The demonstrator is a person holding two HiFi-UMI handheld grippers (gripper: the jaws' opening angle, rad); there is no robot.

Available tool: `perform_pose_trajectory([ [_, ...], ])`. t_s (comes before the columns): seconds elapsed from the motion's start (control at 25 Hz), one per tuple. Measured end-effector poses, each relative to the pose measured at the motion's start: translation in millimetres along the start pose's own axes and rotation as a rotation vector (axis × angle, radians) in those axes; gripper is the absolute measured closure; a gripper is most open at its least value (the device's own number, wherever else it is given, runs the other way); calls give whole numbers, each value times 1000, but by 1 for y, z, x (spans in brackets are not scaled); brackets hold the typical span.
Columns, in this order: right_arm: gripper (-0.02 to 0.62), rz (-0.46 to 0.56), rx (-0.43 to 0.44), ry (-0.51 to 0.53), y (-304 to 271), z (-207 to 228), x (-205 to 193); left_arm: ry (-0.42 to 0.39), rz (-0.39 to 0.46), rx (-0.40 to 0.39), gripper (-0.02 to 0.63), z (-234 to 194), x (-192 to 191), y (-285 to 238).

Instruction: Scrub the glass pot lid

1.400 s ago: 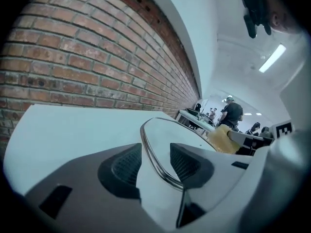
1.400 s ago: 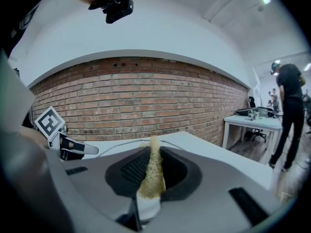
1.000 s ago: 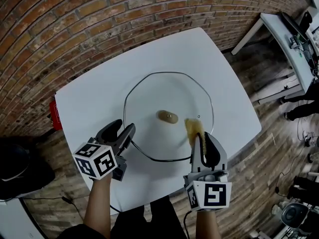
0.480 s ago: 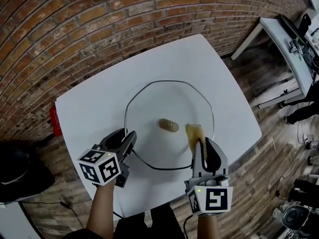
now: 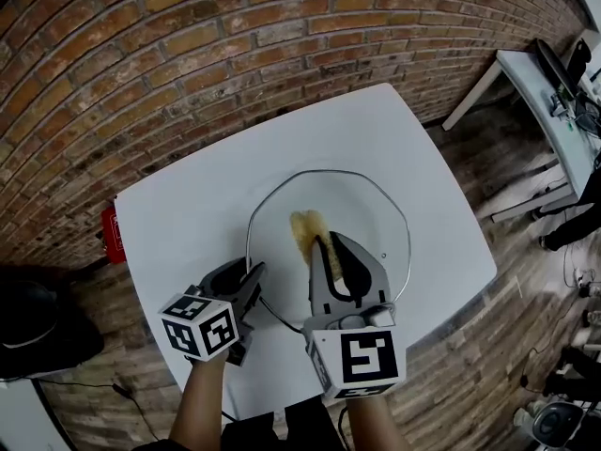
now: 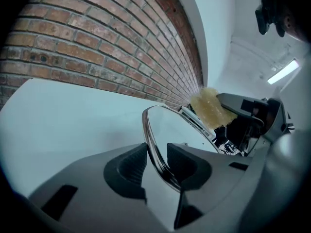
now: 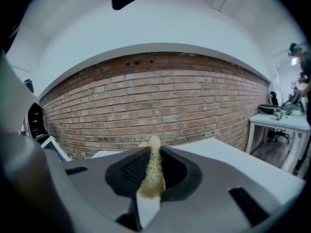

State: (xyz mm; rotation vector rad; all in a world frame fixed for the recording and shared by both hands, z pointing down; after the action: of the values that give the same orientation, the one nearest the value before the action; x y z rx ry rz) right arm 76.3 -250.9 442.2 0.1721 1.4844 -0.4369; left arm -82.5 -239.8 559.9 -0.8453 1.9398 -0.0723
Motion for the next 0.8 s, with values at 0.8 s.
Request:
perform_pose_trajectory([
  [0.8,537,-195,101,-14,-79,-27,-57,22,14,2,474,-4,4,0],
])
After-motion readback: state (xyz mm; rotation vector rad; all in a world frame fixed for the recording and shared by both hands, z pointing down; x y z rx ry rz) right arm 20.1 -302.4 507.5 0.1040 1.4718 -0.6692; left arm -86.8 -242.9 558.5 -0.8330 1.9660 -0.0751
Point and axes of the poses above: the fingertips, and each gripper's own axes: y backward along the fingers, z to its right, x out of its top, the point moved 6 cm from there along y, backward along the fingers, and after that the axes turned 9 degrees about z, right-handed, at the moved point
